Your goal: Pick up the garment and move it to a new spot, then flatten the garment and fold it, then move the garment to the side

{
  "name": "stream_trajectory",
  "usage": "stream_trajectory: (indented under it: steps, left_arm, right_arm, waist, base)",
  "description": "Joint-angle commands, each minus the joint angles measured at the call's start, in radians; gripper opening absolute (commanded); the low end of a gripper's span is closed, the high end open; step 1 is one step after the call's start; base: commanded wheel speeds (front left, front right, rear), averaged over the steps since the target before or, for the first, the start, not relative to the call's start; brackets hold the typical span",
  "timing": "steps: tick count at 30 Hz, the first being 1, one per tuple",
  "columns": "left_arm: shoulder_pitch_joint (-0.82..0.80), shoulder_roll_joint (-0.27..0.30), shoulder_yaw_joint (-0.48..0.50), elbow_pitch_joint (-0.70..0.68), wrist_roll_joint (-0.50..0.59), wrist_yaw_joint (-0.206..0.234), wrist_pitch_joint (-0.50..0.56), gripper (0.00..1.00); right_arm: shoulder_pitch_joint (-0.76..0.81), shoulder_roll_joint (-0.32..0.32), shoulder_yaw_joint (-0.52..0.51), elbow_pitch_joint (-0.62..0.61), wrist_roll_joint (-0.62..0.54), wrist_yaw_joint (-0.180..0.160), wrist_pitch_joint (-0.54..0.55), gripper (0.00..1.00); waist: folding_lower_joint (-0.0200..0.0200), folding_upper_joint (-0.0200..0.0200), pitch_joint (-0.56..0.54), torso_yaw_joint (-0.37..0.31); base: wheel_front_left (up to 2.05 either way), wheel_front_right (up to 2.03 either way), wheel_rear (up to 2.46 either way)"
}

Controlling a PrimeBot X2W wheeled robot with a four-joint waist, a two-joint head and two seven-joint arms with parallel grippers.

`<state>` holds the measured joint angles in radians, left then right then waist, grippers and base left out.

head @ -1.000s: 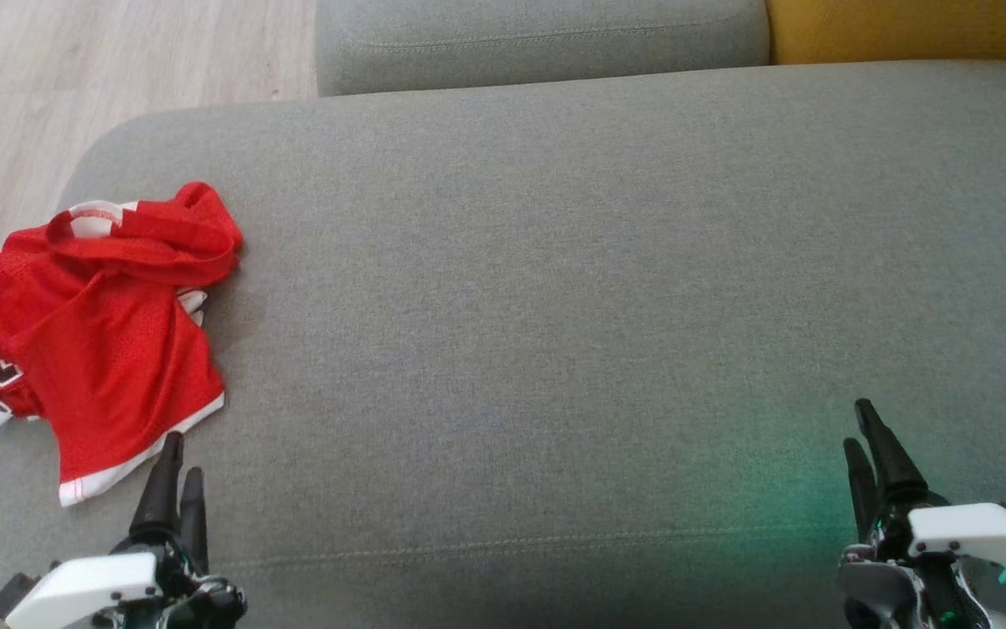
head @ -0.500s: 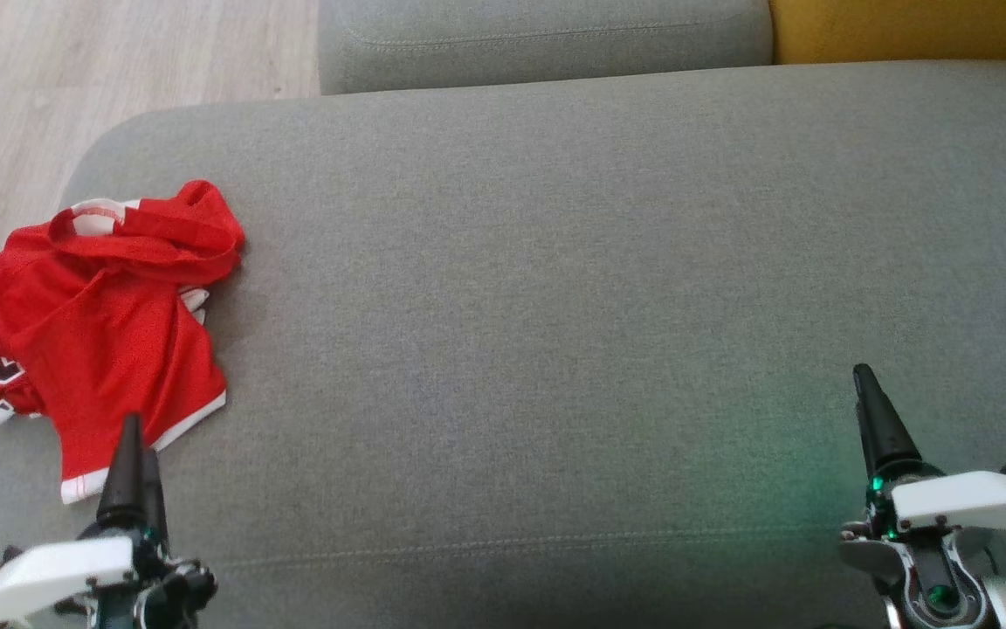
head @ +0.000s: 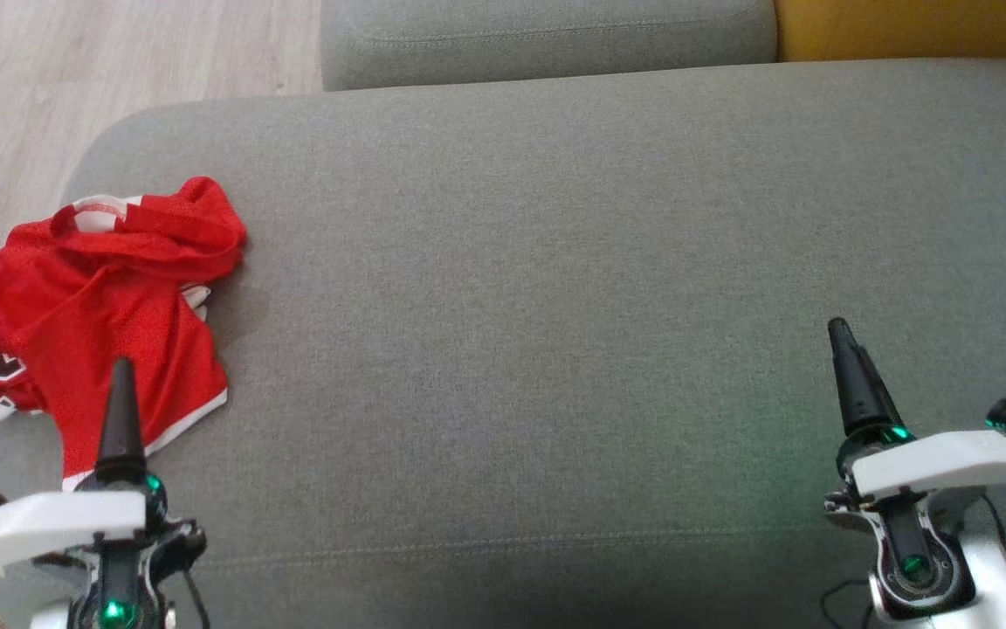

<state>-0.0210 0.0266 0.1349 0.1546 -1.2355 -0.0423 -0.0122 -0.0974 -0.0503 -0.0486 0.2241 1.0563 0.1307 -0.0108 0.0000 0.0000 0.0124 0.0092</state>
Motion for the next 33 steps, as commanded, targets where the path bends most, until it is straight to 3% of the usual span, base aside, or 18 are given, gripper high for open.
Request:
stream_trajectory:
  steps: [1,20,33]
  left_arm:
    - [-0.053,0.012,0.002,-0.058,0.041,0.008,-0.014,1.00]
    - [-0.046,0.032,-0.175,-0.158,0.472,0.108,-0.069,1.00]
    - [-0.078,0.155,-0.383,-0.139,0.697,0.288,-0.107,1.00]
  right_arm:
    - [-0.057,-0.001,0.015,-0.049,-0.046,0.000,-0.013,1.00]
    - [-0.071,-0.006,0.099,-0.061,-0.419,0.000,-0.069,1.00]
    - [-0.079,-0.003,0.152,-0.076,-0.568,0.000,-0.107,1.00]
  waist:
    - [0.0000,0.0000,0.001,0.000]
    - [0.0000,0.0000,0.008,-0.003]
    - [0.0000,0.0000,0.016,-0.005]
  base:
    - [0.00,0.00,0.00]
    - [0.00,0.00,0.00]
    - [0.00,0.00,0.00]
